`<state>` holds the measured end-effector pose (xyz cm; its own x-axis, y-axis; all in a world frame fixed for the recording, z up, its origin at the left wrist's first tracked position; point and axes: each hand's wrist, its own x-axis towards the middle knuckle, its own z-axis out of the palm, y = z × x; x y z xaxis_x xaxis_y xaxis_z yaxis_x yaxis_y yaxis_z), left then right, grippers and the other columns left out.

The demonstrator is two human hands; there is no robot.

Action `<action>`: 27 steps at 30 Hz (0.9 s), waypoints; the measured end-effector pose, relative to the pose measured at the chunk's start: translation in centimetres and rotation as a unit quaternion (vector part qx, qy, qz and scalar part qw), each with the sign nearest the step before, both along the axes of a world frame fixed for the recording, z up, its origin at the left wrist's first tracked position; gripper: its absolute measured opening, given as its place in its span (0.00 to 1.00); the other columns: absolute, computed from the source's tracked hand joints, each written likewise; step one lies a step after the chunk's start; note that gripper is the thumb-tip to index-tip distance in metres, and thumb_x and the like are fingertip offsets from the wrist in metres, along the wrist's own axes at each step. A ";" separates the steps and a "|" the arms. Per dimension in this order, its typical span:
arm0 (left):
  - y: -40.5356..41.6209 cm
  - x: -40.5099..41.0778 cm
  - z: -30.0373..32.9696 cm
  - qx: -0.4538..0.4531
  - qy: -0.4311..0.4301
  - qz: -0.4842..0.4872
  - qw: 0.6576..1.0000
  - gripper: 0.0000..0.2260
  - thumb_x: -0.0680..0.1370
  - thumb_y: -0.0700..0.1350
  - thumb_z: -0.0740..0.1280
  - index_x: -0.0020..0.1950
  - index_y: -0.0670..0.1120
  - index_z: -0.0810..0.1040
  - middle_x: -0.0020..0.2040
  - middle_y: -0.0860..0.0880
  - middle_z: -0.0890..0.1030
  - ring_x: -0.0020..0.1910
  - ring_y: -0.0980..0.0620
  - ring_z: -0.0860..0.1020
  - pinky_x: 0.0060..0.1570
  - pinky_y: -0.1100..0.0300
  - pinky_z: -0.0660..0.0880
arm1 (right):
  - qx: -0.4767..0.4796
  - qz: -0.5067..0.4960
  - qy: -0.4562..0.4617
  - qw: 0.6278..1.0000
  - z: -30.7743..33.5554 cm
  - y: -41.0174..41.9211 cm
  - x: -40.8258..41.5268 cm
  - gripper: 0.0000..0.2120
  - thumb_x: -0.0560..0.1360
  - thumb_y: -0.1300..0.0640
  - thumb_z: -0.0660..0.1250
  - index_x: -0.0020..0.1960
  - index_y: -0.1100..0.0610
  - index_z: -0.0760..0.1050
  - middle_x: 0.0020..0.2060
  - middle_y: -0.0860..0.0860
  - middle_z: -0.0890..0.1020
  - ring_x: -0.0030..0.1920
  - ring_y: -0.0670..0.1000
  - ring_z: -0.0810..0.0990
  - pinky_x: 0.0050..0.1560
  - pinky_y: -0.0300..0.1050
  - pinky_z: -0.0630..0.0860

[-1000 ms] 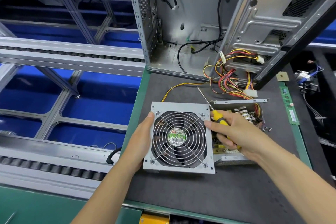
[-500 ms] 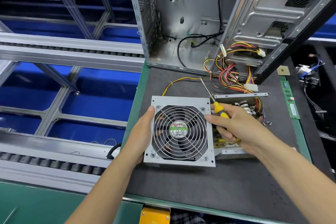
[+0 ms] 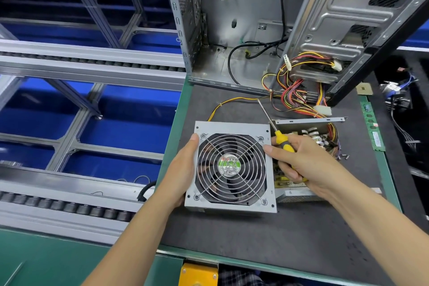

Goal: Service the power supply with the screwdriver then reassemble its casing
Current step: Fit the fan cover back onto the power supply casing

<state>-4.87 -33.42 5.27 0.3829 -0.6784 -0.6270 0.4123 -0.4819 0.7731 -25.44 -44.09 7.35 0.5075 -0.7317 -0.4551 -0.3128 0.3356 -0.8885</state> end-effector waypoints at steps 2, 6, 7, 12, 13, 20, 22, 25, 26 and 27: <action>0.0 0.1 0.0 0.013 0.009 0.001 1.000 0.21 0.80 0.63 0.56 0.38 0.60 0.86 0.40 0.51 0.86 0.37 0.53 0.85 0.26 0.65 0.76 | -0.006 0.002 0.011 1.000 0.0 0.1 0.0 0.07 0.75 0.55 0.69 0.41 0.57 0.77 0.16 0.53 0.66 0.17 0.47 0.59 0.20 0.34 0.58; 0.0 0.1 0.1 0.025 0.027 0.007 0.999 0.20 0.79 0.63 0.59 0.41 0.54 0.85 0.40 0.47 0.86 0.36 0.49 0.85 0.24 0.62 0.76 | -0.004 0.001 0.024 1.000 0.0 0.1 0.0 0.10 0.75 0.54 0.69 0.39 0.58 0.74 0.16 0.53 0.66 0.17 0.47 0.59 0.20 0.35 0.59; 0.0 0.2 0.1 0.025 0.033 0.008 0.999 0.20 0.79 0.63 0.59 0.40 0.54 0.85 0.40 0.47 0.86 0.35 0.49 0.85 0.24 0.61 0.76 | -0.003 0.001 0.025 1.000 0.0 0.1 0.1 0.10 0.75 0.54 0.69 0.39 0.58 0.74 0.16 0.53 0.66 0.17 0.47 0.59 0.20 0.36 0.59; -0.1 0.1 0.3 0.033 0.050 0.008 0.998 0.22 0.79 0.63 0.59 0.36 0.55 0.86 0.39 0.46 0.86 0.34 0.47 0.85 0.24 0.60 0.77 | 0.013 0.001 0.011 1.000 -0.2 0.1 0.1 0.08 0.76 0.55 0.67 0.41 0.57 0.74 0.16 0.52 0.65 0.17 0.47 0.59 0.19 0.34 0.57; -0.1 0.0 0.3 0.031 0.050 0.009 0.998 0.22 0.79 0.63 0.59 0.36 0.55 0.86 0.39 0.46 0.86 0.34 0.48 0.85 0.25 0.60 0.77 | 0.015 0.003 0.006 1.000 -0.2 0.2 0.1 0.07 0.76 0.55 0.67 0.41 0.57 0.74 0.16 0.52 0.65 0.17 0.47 0.59 0.19 0.34 0.57; 0.0 -0.1 0.6 0.020 0.033 0.013 0.999 0.19 0.80 0.62 0.58 0.43 0.54 0.84 0.38 0.51 0.86 0.34 0.53 0.84 0.22 0.65 0.74 | 0.035 -0.003 -0.024 0.999 0.3 0.4 0.3 0.05 0.76 0.57 0.67 0.42 0.57 0.75 0.21 0.51 0.76 0.19 0.48 0.73 0.19 0.35 0.65; 0.1 -0.1 0.6 0.021 0.031 0.007 0.999 0.18 0.80 0.62 0.58 0.47 0.53 0.82 0.38 0.51 0.86 0.34 0.53 0.84 0.22 0.65 0.74 | 0.045 -0.005 -0.025 0.999 0.3 0.4 0.3 0.05 0.75 0.58 0.67 0.43 0.58 0.74 0.23 0.52 0.78 0.21 0.49 0.75 0.19 0.35 0.67; 0.1 -0.1 0.5 0.022 0.033 0.002 0.999 0.18 0.79 0.63 0.58 0.49 0.53 0.82 0.40 0.50 0.86 0.35 0.52 0.85 0.23 0.65 0.75 | 0.044 -0.007 -0.027 0.999 0.2 0.4 0.3 0.06 0.75 0.58 0.67 0.44 0.60 0.73 0.23 0.52 0.77 0.21 0.48 0.75 0.19 0.36 0.68; 0.1 -0.1 0.5 0.022 0.032 0.001 0.999 0.18 0.79 0.63 0.58 0.49 0.53 0.82 0.40 0.49 0.86 0.36 0.52 0.85 0.24 0.65 0.76 | 0.042 -0.009 -0.029 0.999 0.2 0.4 0.3 0.05 0.75 0.59 0.67 0.44 0.60 0.73 0.23 0.52 0.77 0.21 0.48 0.74 0.19 0.36 0.67; 0.1 -0.1 0.5 0.021 0.030 -0.001 0.999 0.18 0.80 0.63 0.58 0.49 0.53 0.82 0.41 0.50 0.86 0.37 0.52 0.85 0.25 0.65 0.76 | 0.040 -0.010 -0.033 0.999 0.2 0.4 0.3 0.05 0.75 0.59 0.67 0.45 0.61 0.73 0.23 0.52 0.77 0.20 0.48 0.74 0.19 0.36 0.66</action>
